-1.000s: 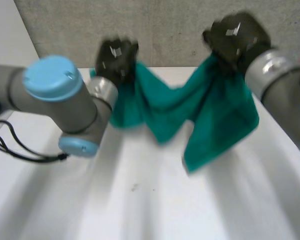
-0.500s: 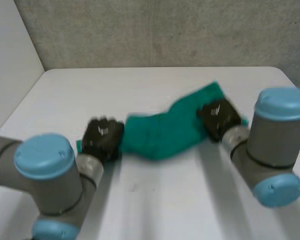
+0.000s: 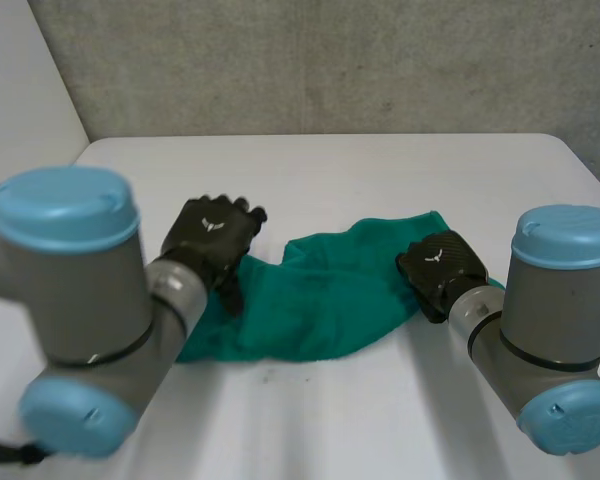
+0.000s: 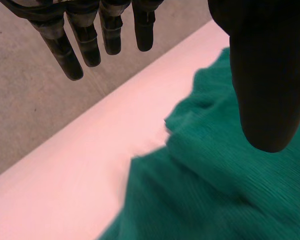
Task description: Fold the towel.
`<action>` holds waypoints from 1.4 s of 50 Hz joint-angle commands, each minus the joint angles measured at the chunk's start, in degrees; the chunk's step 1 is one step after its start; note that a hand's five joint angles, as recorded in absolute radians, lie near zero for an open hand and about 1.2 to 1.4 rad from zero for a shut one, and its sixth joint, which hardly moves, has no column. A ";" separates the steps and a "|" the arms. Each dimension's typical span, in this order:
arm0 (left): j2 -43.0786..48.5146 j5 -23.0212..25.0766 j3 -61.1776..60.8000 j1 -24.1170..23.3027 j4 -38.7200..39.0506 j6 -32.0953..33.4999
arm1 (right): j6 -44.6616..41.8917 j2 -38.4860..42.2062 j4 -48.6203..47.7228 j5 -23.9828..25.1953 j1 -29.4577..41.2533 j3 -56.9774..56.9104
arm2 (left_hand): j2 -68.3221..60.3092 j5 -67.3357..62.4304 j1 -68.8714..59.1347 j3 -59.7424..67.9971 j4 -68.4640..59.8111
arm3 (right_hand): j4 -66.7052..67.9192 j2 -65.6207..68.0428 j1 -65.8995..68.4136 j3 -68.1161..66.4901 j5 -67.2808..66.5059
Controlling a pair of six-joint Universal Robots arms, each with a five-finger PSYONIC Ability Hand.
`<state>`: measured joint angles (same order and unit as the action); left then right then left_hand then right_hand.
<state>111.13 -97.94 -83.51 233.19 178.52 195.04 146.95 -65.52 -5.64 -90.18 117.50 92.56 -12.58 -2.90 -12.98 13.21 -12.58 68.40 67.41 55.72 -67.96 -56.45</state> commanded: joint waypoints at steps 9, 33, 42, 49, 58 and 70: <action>23.33 11.89 21.45 2.71 -5.19 0.61 | -0.43 -0.49 -0.86 3.34 -0.69 1.22 | -14.27 -13.96 -13.88 13.65 -14.27 | 11.60 12.59 24.28 -12.04 -13.55; 15.62 4.52 14.80 5.52 -7.76 4.30 | -2.45 -6.28 1.77 3.08 -0.69 -1.06 | -67.42 -67.10 -67.02 66.79 -67.42 | 11.60 12.59 24.28 -12.04 -13.55; 7.00 3.72 3.27 5.87 -2.12 5.09 | -13.60 -5.76 12.92 3.08 -0.43 -3.25 | -67.42 -67.10 -67.02 66.79 -67.42 | 11.60 12.59 24.28 -12.04 -13.55; 10.07 3.37 8.35 6.92 0.42 5.18 | -10.73 1.88 12.94 1.50 0.02 -14.76 | -55.36 -55.04 -54.97 54.74 -55.36 | 11.60 12.59 24.28 -12.04 -13.55; 10.52 3.11 23.83 8.24 16.75 7.20 | 1.48 6.28 3.66 -6.57 0.01 -37.60 | -59.35 -59.03 -58.96 58.73 -59.35 | 11.60 12.59 24.28 -12.04 -13.55; 4.10 2.31 14.09 9.30 31.01 5.44 | 0.36 -4.18 -17.92 -5.28 -0.07 -25.42 | -63.24 -62.92 -62.84 62.61 -63.24 | 11.60 12.59 24.28 -12.04 -13.55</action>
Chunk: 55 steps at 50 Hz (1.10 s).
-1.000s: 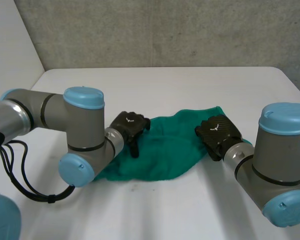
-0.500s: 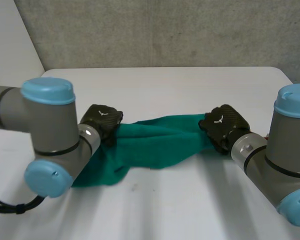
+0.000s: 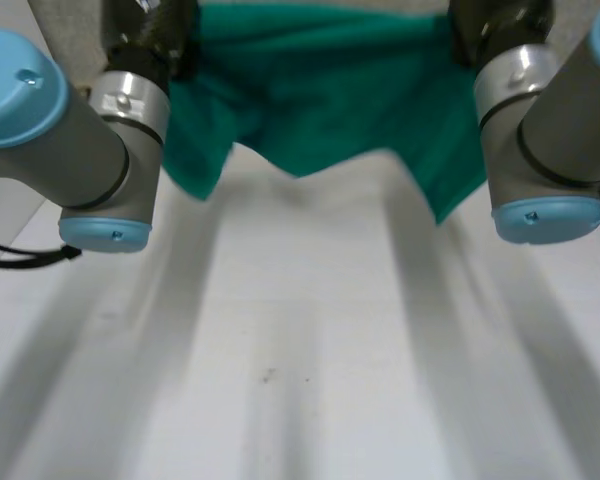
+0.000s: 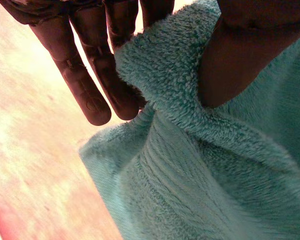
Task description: Fold the towel.
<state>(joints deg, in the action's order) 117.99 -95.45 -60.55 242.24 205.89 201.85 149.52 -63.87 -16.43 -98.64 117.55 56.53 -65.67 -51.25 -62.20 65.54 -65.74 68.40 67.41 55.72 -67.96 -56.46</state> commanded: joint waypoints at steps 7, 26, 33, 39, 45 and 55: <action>-0.32 0.09 -21.33 0.17 2.85 -1.37 | -3.80 -2.59 2.26 10.05 0.05 20.98 | 6.63 2.20 3.15 -6.50 6.69 | 11.60 12.59 24.28 -12.04 -13.54; -4.26 0.01 -39.29 0.34 -6.20 -0.05 | -3.19 2.09 14.23 8.55 -0.83 31.36 | -13.82 -18.25 -17.30 13.95 -13.76 | 11.60 12.59 24.28 -12.04 -13.54; -8.65 0.09 -42.45 0.43 -6.46 -0.05 | 1.90 -3.01 14.58 9.26 -4.86 34.43 | -14.33 -18.75 -17.80 14.46 -14.26 | -35.26 -34.27 -22.57 34.82 33.32; -9.01 0.09 -43.33 0.69 -6.37 -0.05 | 11.57 -5.13 15.11 11.36 -10.14 34.26 | -14.33 -18.75 -17.80 14.46 -14.26 | -40.15 -39.16 -27.47 39.71 38.21; -9.01 0.09 -43.42 2.36 -6.46 -0.14 | 16.59 -5.13 20.56 18.66 -15.86 33.56 | -14.33 -18.75 -17.80 14.46 -14.26 | -39.98 -38.99 -27.30 39.54 38.04; -9.01 0.09 -43.42 3.59 -6.38 -0.14 | 16.24 -2.41 23.72 25.87 -19.81 32.33 | -14.18 -18.61 -17.66 14.31 -14.12 | -38.47 -37.48 -25.79 38.03 36.53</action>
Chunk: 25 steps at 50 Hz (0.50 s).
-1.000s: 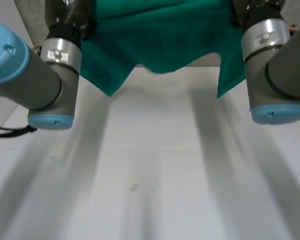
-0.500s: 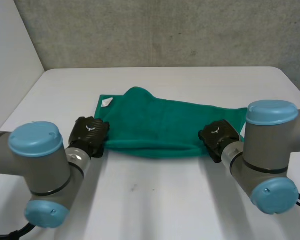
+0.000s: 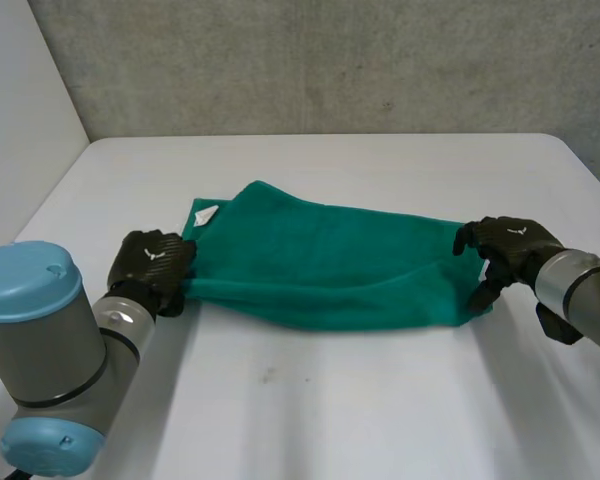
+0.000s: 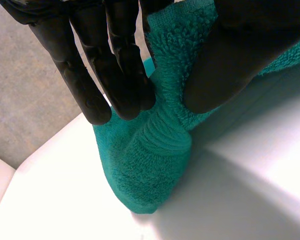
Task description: Fold the towel.
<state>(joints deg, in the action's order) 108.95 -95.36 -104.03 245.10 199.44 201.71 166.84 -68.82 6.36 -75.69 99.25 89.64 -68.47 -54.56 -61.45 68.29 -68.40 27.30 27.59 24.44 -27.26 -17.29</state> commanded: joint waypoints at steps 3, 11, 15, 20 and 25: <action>0.03 0.09 0.14 1.08 0.07 0.00 | -1.25 4.22 0.59 2.65 -1.42 -1.57 | -11.39 -15.29 -18.41 11.57 -11.46 | 2.64 2.35 5.49 -2.68 -2.65; 0.03 0.18 0.05 1.26 -0.02 -0.09 | -0.64 11.43 2.34 1.86 -1.07 -9.48 | -10.72 -14.62 -17.74 10.90 -10.79 | 2.97 2.68 5.83 -3.01 -2.98; 0.03 0.18 0.05 1.17 0.07 -0.09 | -0.29 12.66 6.20 1.68 -0.11 -14.40 | -10.38 -14.28 -17.40 10.56 -10.45 | 4.32 4.03 7.17 -4.36 -4.33; 0.12 0.18 -0.21 0.99 0.07 -0.09 | -0.02 14.84 13.05 1.59 3.05 -24.22 | -9.37 -13.27 -16.39 9.55 -9.44 | 4.65 4.36 7.51 -4.69 -4.66; 0.12 0.18 -0.39 0.99 0.07 -0.09 | -0.20 20.56 17.45 0.19 5.34 -33.47 | -8.36 -12.26 -15.38 8.54 -8.43 | 5.83 5.54 8.69 -5.87 -5.84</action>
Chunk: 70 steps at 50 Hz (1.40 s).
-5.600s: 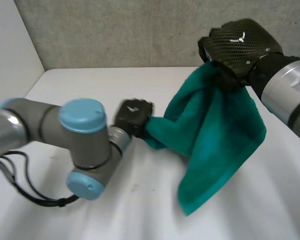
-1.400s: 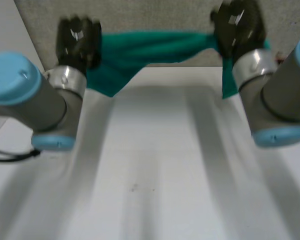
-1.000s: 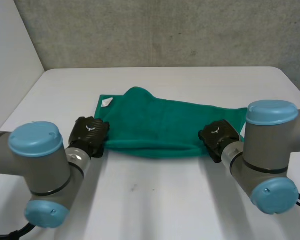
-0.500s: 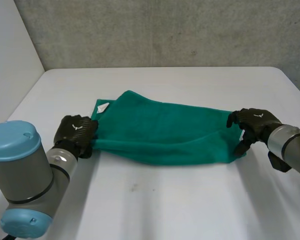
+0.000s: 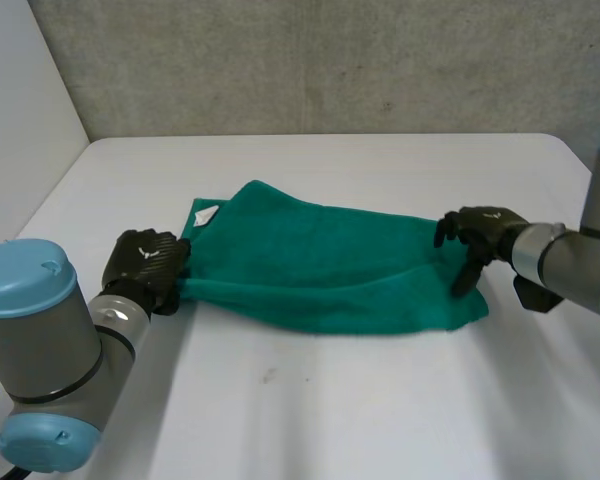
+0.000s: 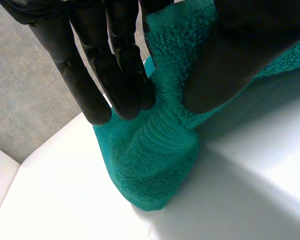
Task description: Fold the towel.
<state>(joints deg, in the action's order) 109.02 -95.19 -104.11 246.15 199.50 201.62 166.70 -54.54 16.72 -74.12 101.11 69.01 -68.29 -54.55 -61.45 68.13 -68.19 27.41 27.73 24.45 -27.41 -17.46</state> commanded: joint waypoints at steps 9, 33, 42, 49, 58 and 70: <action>0.05 0.00 -0.75 0.04 0.19 0.00 | -1.03 18.84 16.76 -6.39 6.90 -29.54 | -7.87 -11.60 -14.71 8.02 -7.97 | 15.96 15.64 18.93 -15.96 -15.92; 0.14 0.00 -0.75 0.30 0.45 -0.09 | -5.68 22.02 17.38 -10.25 7.79 -31.22 | -5.34 -9.08 -12.18 5.50 -5.44 | 27.36 27.04 30.32 -27.36 -27.31; 0.14 0.00 -0.75 0.30 0.45 -0.09 | -5.68 20.88 13.61 -12.97 8.05 -29.11 | -5.01 -8.74 -11.85 5.16 -5.11 | 52.59 52.27 55.55 -52.59 -52.54; 0.14 -0.09 -0.75 0.21 0.36 -0.09 | -5.68 13.15 10.62 -14.47 7.96 -22.97 | -4.84 -8.57 -11.68 4.99 -4.94 | 52.59 52.27 55.55 -52.59 -52.54; -0.30 -0.09 -1.62 0.21 -0.25 0.09 | -12.96 -3.01 7.10 -13.68 7.61 -6.10 | -4.84 -8.57 -11.68 4.99 -4.94 | 52.59 52.27 55.55 -52.59 -52.54; -2.67 0.09 -3.47 0.30 -9.91 0.18 | -37.05 -19.82 6.75 -15.00 7.17 23.60 | 1.55 -2.18 -5.29 -1.40 1.45 | 52.59 52.27 55.55 -52.59 -52.54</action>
<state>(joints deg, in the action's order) 107.20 -95.22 -107.07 246.57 195.48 201.77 140.39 -69.25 23.93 -88.35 108.33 78.84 -61.84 -54.18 -61.17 61.80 -61.81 68.12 67.61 55.30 -67.58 -55.02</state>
